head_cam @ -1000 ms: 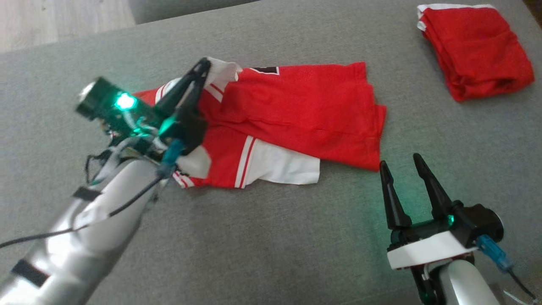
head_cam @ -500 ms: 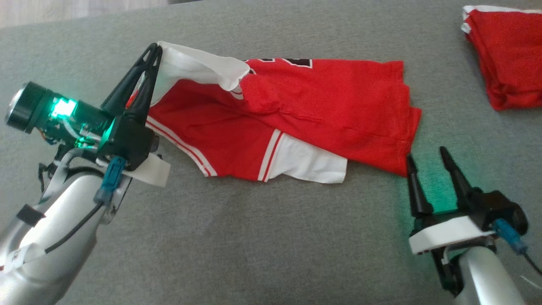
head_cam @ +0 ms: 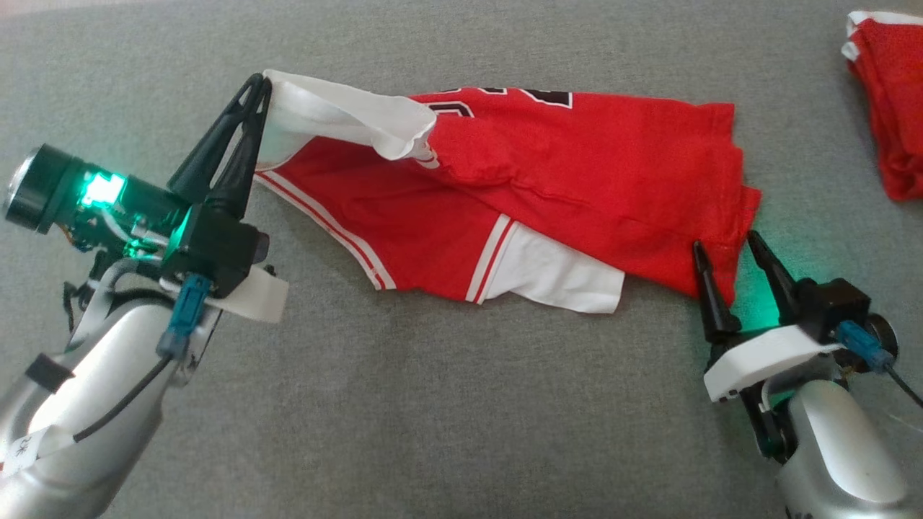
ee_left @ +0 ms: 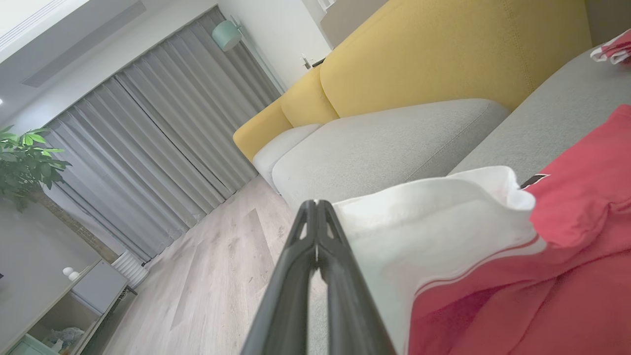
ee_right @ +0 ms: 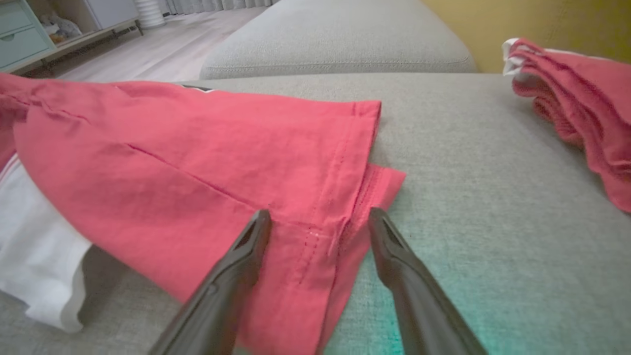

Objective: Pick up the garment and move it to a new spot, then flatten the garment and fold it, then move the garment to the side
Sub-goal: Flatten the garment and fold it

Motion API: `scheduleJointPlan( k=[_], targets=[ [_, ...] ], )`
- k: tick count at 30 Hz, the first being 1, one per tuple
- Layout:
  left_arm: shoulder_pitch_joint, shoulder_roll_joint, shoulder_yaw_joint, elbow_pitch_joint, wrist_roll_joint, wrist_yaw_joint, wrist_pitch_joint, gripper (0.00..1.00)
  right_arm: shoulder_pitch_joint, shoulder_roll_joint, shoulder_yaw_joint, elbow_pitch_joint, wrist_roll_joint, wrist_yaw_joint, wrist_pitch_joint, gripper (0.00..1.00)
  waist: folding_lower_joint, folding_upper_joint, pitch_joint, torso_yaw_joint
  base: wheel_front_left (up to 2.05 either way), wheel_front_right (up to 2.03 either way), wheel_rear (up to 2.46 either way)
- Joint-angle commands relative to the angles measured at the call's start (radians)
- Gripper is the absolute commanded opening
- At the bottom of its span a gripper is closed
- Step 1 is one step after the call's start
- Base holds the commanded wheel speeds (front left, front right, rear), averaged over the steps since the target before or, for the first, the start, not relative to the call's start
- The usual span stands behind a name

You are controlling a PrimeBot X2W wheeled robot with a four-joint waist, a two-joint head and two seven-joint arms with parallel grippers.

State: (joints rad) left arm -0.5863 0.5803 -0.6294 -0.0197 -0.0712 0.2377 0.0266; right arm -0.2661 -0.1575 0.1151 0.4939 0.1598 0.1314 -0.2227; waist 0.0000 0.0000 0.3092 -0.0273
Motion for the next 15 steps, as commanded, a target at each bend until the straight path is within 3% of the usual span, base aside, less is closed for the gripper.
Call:
scheduleJointPlan(
  k=[1,2,3,5,7,13,14,15],
  targets=[
    [-0.033,0.036,0.046,-0.029,-0.004,0.007,0.0,0.0,-0.017,-0.019,0.028,-0.011,0.011,-0.001,0.004,1.0,0.0,0.0,0.003,0.005,0.0,0.0,0.0],
    [-0.034,0.036,0.046,-0.029,-0.005,0.008,-0.001,0.0,-0.021,-0.021,0.032,-0.004,0.015,-0.001,0.004,1.0,0.0,0.0,0.005,0.007,0.0,0.0,0.0],
    [-0.036,0.036,0.046,-0.028,-0.005,0.008,-0.001,0.0,-0.024,-0.022,0.035,0.003,0.02,-0.001,0.007,0.93,0.0,0.0,0.006,0.009,0.0,0.0,0.0],
    [-0.038,0.035,0.045,-0.027,-0.006,0.009,-0.001,0.0,-0.029,-0.024,0.04,0.016,0.027,-0.001,0.011,0.64,0.0,0.0,0.008,0.013,0.0,0.0,0.0],
    [-0.04,0.036,0.045,-0.026,-0.007,0.01,-0.001,0.0,-0.032,-0.025,0.043,0.023,0.03,-0.001,0.008,0.49,0.0,0.0,0.009,0.015,0.0,0.0,0.0],
    [-0.037,0.039,0.043,-0.024,-0.009,0.015,-0.002,0.0,-0.031,-0.025,0.041,0.03,0.021,-0.001,-0.005,0.38,0.0,0.0,0.007,0.018,0.0,0.0,0.0],
    [-0.036,0.039,0.043,-0.024,-0.01,0.016,-0.002,0.0,-0.03,-0.023,0.039,0.03,0.019,-0.001,-0.007,0.38,0.0,0.0,0.006,0.018,0.0,0.0,0.0],
    [-0.034,0.041,0.042,-0.023,-0.011,0.018,-0.002,0.0,-0.027,-0.02,0.036,0.031,0.013,-0.001,-0.011,0.47,0.0,0.0,0.003,0.018,0.0,0.0,0.0]
  ],
)
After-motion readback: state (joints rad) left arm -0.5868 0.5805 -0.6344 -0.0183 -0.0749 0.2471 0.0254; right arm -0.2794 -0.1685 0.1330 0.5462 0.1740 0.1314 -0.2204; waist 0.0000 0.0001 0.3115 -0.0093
